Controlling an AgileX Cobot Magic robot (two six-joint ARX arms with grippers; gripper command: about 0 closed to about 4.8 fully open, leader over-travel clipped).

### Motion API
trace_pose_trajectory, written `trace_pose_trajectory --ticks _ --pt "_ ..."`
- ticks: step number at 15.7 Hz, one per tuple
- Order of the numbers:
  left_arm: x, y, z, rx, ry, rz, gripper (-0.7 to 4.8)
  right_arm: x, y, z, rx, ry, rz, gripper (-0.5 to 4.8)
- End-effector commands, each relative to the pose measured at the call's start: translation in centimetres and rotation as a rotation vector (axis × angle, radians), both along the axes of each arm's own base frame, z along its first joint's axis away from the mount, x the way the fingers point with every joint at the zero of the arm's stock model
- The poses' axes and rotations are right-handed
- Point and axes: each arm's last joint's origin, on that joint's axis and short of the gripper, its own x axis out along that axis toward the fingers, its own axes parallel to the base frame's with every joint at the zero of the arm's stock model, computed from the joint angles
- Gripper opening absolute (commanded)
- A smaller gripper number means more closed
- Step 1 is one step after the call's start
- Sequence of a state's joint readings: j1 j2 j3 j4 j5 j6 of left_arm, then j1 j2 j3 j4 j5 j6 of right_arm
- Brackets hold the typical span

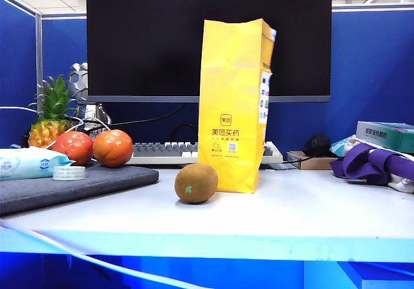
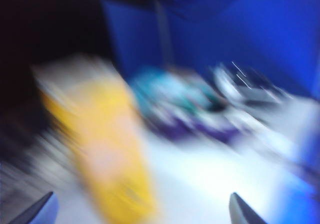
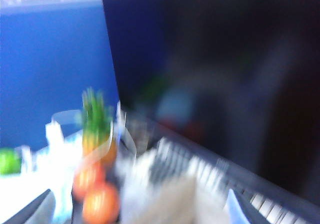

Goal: Pick up the kiwifruit and throw it into the yellow paper bag.

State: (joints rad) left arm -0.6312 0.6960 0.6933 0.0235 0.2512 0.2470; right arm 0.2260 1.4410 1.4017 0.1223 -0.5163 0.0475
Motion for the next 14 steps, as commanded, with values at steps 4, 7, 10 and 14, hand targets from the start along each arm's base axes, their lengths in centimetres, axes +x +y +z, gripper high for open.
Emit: trace_pose_trajectory --ticks 4,7,10,14 --pt "-4.8 6.1 0.5 0.103 -0.119 0.429 4.79 -12.2 -3.9 6.0 -0.074 -0.284 -0.144 4.79" --pt "-5.2 6.8 -0.8 0.075 -0.028 0.346 4.79 -19.1 -5.1 3.2 -0.014 -0.306 -0.183 4.79" --pt "-3.7 6.6 -4.1 0.056 0.085 0.321 4.79 -23.7 -6.0 -6.3 0.137 -0.173 -0.203 4.79" --pt "-2.9 6.2 -5.5 -0.060 0.102 0.258 4.79 -23.6 -6.1 -14.9 0.211 -0.119 -0.244 4.79"
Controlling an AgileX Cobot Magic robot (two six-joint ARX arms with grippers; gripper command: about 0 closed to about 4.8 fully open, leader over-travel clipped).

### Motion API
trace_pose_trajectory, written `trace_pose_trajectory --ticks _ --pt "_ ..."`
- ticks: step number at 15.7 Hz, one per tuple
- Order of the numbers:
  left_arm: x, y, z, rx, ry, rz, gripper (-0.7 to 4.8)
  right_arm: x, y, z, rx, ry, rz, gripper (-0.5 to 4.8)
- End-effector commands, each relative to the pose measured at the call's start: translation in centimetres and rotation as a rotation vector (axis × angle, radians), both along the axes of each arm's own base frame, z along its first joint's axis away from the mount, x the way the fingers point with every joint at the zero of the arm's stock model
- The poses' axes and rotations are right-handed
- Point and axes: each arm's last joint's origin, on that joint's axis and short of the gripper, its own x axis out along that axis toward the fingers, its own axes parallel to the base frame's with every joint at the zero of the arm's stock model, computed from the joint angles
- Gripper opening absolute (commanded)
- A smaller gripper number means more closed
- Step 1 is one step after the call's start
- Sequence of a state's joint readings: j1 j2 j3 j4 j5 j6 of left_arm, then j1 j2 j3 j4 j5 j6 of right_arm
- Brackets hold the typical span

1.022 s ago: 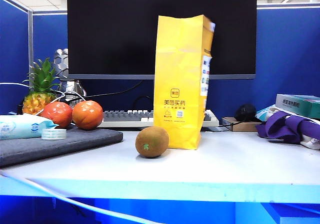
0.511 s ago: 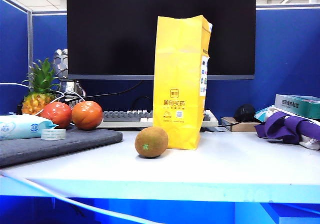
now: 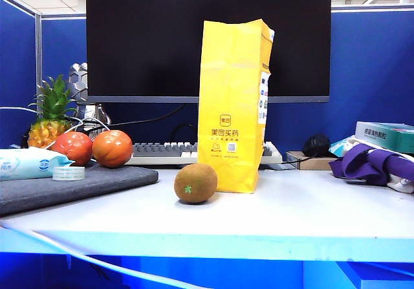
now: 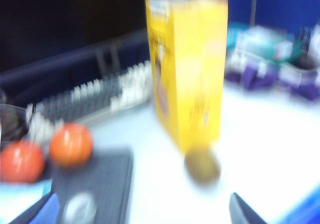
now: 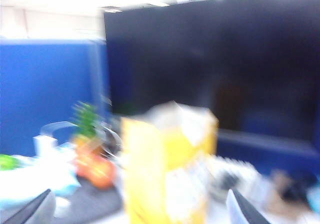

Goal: Pick up the kiwifruit and throw it into the yellow paper bag.

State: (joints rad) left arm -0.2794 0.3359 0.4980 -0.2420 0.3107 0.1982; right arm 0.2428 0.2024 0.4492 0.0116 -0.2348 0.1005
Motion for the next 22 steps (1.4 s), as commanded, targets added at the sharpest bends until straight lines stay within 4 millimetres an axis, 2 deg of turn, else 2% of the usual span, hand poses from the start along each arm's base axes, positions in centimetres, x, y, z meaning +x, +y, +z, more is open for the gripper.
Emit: trace_pose_trajectory --ticks 1,5,10,13,16,19,22 --pt "0.6 -0.3 -0.9 -0.095 -0.005 -0.029 4.79 0.9 0.2 -3.9 0.134 0.005 0.030 4.79" --pt "1.4 -0.5 -4.1 -0.147 0.037 -0.043 4.79 2.0 0.5 -8.0 0.166 0.071 0.040 4.79" --pt "1.7 -0.8 -7.7 -0.210 -0.067 -0.121 4.79 2.3 0.5 -9.6 0.133 0.107 0.027 4.79" --pt "1.8 -0.8 -8.5 -0.200 -0.020 -0.105 4.79 2.4 0.5 -9.9 0.124 0.136 0.025 4.79" --pt "2.0 -0.5 -9.2 -0.184 0.043 0.025 4.79 2.5 0.6 -10.8 0.102 0.204 0.011 4.79" --pt "2.2 -0.2 -9.8 -0.163 0.087 0.152 4.79 2.8 0.3 -12.4 0.086 0.230 -0.090 4.79" --pt "2.2 -0.2 -9.8 -0.164 0.088 0.175 4.79 2.9 0.3 -12.6 0.096 0.240 -0.093 4.79"
